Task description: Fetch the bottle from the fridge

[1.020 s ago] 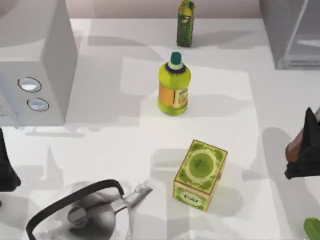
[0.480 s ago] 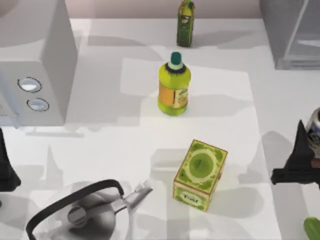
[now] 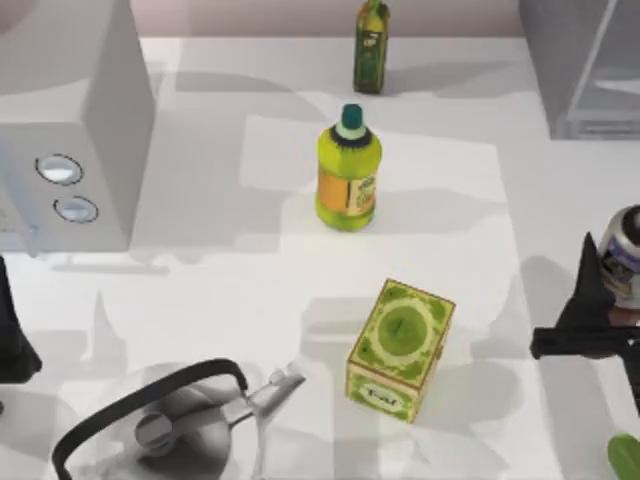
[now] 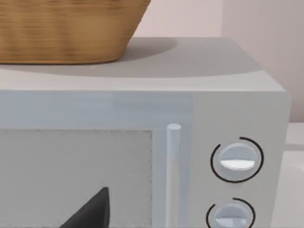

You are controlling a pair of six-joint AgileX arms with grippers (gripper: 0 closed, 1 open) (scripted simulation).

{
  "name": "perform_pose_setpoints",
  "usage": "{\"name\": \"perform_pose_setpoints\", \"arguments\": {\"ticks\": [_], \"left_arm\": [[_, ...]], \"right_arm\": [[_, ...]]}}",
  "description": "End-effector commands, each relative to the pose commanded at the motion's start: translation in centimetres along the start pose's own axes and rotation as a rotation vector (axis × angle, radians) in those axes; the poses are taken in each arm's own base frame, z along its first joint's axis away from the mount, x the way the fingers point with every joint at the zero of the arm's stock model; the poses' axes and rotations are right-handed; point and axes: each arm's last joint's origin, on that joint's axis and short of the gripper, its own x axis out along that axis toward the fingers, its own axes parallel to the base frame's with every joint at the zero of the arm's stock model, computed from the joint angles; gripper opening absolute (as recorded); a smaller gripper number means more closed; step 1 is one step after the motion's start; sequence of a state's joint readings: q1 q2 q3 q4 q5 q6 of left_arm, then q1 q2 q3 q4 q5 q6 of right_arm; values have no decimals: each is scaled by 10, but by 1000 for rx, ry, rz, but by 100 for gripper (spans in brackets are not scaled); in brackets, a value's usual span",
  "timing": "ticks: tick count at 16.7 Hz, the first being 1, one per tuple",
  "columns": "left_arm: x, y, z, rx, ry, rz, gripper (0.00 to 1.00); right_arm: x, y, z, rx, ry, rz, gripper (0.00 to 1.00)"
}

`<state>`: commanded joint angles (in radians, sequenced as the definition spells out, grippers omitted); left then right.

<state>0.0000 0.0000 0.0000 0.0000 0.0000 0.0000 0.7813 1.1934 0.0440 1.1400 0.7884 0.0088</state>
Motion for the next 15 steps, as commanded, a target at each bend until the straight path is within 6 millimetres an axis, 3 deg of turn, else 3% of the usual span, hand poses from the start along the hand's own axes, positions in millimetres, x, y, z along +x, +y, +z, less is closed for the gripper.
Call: {"name": "perform_pose_setpoints", "arguments": {"ticks": [9,15], "left_arm": [[0,0,0,0,0,0,100],[0,0,0,0,0,0,100]], "right_arm": [[35,-2,-33,-9,10,-4,0],[38,-3,-36,-7,6,-4,0]]}}
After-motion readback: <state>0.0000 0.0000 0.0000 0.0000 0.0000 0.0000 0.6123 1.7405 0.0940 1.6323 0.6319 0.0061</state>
